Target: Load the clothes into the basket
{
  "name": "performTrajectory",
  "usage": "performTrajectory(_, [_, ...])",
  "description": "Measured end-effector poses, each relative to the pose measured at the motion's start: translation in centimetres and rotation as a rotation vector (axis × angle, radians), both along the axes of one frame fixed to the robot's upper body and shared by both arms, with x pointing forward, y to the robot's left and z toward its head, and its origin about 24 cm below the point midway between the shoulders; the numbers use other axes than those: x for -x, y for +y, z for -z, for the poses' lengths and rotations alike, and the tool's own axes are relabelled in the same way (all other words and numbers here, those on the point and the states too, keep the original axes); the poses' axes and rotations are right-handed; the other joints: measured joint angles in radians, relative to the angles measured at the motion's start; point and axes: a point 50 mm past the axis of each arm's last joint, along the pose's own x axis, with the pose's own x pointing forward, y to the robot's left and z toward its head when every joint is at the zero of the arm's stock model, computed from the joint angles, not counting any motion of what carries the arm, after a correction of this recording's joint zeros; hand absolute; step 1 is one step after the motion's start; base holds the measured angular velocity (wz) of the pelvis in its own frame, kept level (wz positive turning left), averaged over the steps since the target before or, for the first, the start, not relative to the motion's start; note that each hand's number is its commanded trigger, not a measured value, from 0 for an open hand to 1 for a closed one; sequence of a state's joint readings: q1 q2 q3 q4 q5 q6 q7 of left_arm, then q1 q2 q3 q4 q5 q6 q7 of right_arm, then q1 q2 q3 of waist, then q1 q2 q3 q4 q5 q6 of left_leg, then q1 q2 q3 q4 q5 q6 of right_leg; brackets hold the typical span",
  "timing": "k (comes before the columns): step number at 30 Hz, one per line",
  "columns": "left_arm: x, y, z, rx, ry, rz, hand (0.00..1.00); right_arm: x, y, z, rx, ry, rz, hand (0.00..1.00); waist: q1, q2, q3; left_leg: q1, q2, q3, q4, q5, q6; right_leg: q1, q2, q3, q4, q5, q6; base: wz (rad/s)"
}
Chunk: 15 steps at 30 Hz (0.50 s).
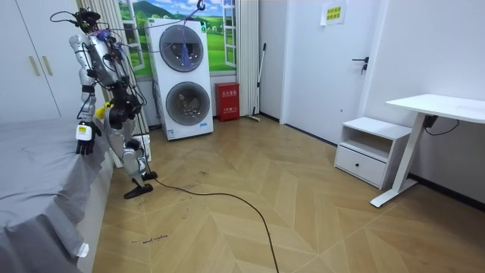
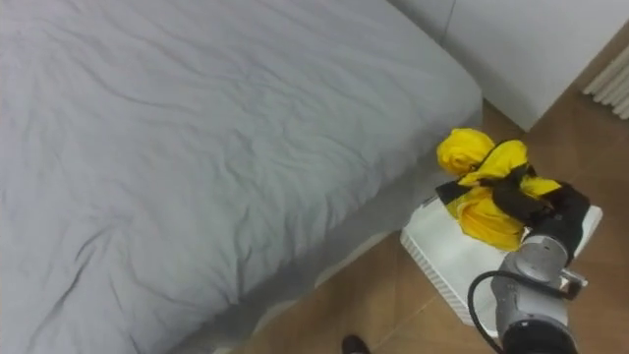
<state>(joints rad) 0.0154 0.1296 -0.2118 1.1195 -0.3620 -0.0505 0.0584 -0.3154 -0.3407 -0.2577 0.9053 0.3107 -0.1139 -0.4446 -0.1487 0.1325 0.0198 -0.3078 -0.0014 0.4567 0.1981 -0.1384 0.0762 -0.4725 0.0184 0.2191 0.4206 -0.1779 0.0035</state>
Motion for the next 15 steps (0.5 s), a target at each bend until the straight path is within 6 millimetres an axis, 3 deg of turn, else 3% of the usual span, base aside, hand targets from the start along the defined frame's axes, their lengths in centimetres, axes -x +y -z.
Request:
performTrajectory(5, [-0.75, -0.28, -0.17, 0.003, -0.016, 0.022, 0.0, 0.21, -0.35, -0.09, 0.013, 0.006, 0.04, 0.0, 0.017, 0.007, -0.0006, -0.021, -0.011, -0.005, 0.0, 0.003, 0.005, -0.024, -0.004, -0.003, 0.014, -0.005, 0.001, 0.05])
performTrajectory(15, [-0.96, -0.63, -0.2, 0.013, -0.023, 0.03, 0.0, 0.41, -0.56, 0.03, 0.023, 0.023, 0.085, 0.0, 0.017, 0.015, -0.0021, -0.03, -0.014, -0.007, 0.003, 0.006, 0.008, -0.037, -0.016, -0.011, 0.031, -0.018, 0.005, 0.02])
